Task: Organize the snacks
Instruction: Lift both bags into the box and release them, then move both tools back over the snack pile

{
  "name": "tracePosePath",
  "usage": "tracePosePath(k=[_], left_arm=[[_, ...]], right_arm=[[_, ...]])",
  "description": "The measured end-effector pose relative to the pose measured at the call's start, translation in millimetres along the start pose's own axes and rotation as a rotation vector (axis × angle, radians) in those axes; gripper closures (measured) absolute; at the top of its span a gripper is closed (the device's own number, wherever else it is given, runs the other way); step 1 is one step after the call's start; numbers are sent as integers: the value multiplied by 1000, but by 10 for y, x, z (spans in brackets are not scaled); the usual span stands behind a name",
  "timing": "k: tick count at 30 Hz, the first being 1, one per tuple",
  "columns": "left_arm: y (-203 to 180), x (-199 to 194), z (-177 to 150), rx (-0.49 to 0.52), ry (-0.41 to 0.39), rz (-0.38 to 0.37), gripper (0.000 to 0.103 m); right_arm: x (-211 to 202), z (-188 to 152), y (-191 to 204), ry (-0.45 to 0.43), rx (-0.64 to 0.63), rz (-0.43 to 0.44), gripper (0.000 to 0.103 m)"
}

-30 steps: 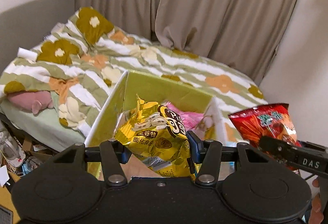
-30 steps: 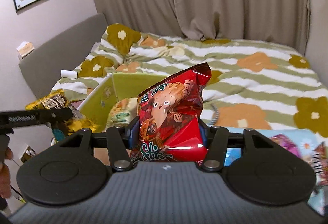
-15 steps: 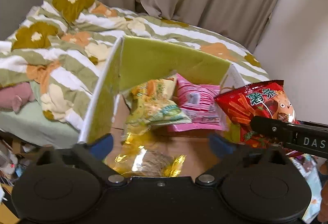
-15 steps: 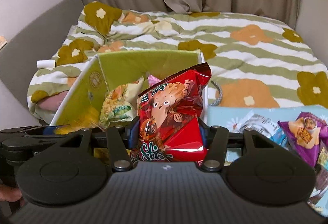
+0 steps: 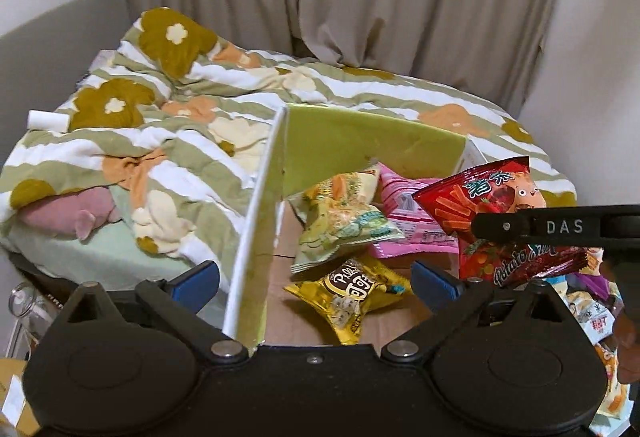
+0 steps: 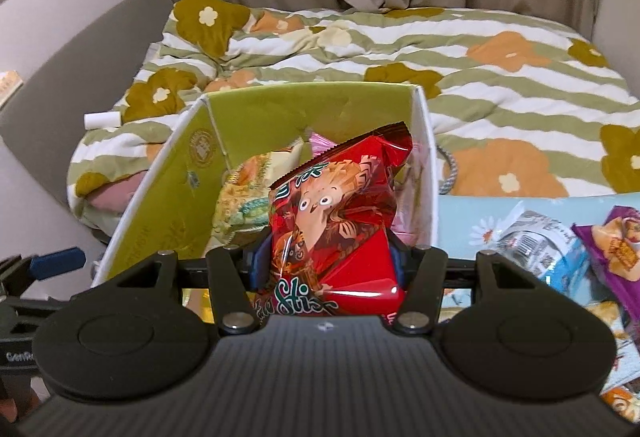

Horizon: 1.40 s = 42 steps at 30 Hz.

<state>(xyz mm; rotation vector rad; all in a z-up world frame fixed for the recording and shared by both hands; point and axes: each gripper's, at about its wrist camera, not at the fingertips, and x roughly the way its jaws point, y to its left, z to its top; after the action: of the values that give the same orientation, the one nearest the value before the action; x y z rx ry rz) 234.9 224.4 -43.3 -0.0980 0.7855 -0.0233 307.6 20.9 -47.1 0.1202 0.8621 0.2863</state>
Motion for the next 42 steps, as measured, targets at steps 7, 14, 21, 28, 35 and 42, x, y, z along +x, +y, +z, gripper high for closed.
tracePosePath(k=[7, 14, 21, 28, 35, 42], left_arm=[[31, 17, 38, -30, -2, 19, 0], [23, 100, 2, -30, 13, 33, 0], [-2, 114, -20, -27, 22, 25, 0], [-65, -82, 43, -7, -26, 17, 0], [-203, -331, 83, 39, -69, -13, 0], [-447, -497, 87, 99, -74, -101, 0]], right_arm=[[113, 67, 11, 6, 7, 12, 31], [161, 44, -62, -29, 58, 55, 0], [118, 22, -61, -33, 31, 54, 0], [-103, 36, -22, -69, 5, 55, 0], [-513, 6, -44, -128, 9, 22, 0], [-1029, -97, -250, -174, 59, -52, 0]])
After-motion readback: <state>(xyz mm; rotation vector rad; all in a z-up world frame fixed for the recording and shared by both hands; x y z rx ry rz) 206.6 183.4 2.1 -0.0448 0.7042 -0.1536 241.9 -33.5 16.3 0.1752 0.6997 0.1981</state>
